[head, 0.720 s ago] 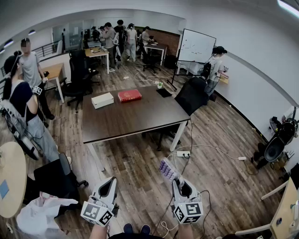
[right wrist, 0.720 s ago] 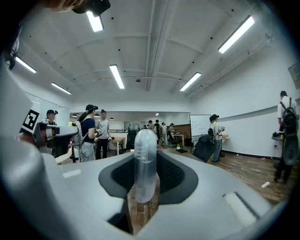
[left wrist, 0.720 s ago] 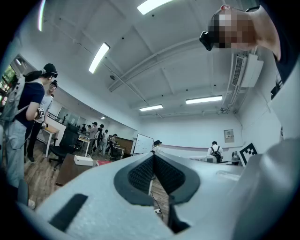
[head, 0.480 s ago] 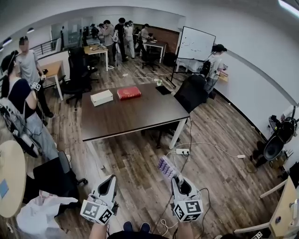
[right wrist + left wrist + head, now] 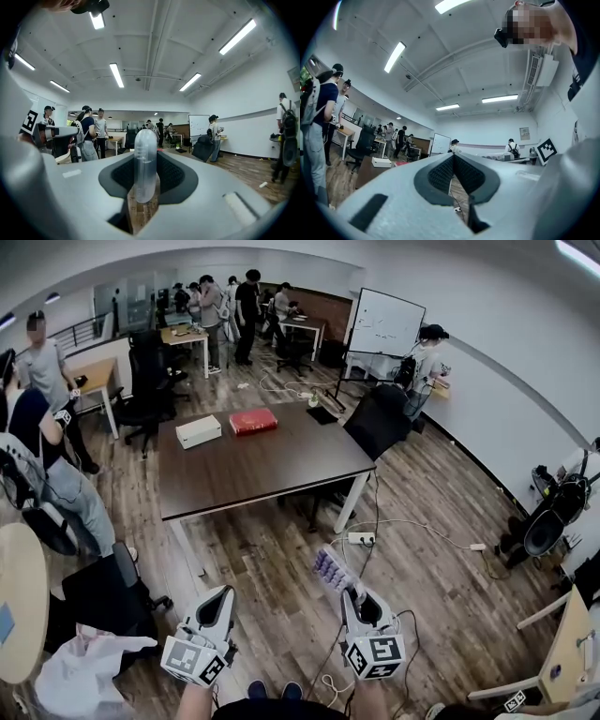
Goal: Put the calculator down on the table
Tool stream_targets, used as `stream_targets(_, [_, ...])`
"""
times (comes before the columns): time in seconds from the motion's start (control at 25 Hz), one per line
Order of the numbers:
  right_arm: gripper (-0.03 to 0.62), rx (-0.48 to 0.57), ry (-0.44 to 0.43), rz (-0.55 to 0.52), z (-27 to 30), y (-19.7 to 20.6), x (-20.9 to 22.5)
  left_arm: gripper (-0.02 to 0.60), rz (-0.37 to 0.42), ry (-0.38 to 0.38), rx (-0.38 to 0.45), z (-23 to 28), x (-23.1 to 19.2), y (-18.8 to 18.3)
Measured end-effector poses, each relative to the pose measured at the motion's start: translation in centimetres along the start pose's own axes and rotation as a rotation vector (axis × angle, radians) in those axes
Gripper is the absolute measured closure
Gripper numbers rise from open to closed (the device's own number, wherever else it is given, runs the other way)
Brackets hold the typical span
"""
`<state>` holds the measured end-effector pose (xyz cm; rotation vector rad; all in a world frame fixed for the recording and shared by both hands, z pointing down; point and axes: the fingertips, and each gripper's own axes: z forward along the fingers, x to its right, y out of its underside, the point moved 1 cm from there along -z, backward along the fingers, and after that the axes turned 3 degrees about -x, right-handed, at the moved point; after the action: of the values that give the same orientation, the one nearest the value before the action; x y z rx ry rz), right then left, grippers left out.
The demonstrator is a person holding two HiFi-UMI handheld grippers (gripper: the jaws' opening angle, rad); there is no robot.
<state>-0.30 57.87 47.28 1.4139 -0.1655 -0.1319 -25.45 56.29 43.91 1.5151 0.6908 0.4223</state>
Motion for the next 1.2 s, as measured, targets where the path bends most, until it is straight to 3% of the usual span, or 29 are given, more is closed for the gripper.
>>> stream_targets(0.6, [0.477,-0.014,0.021,-0.023,2.0,0.6,-2.7,0.586,-0.039,0.053,-0.014,-0.5,-3.3,1.1])
stream_targets(1.2, [0.477,0.018,0.008,-0.029,13.8,-0.3,4.2,0.586,-0.011,0.024,-0.015,11.0,-8.1,2.2])
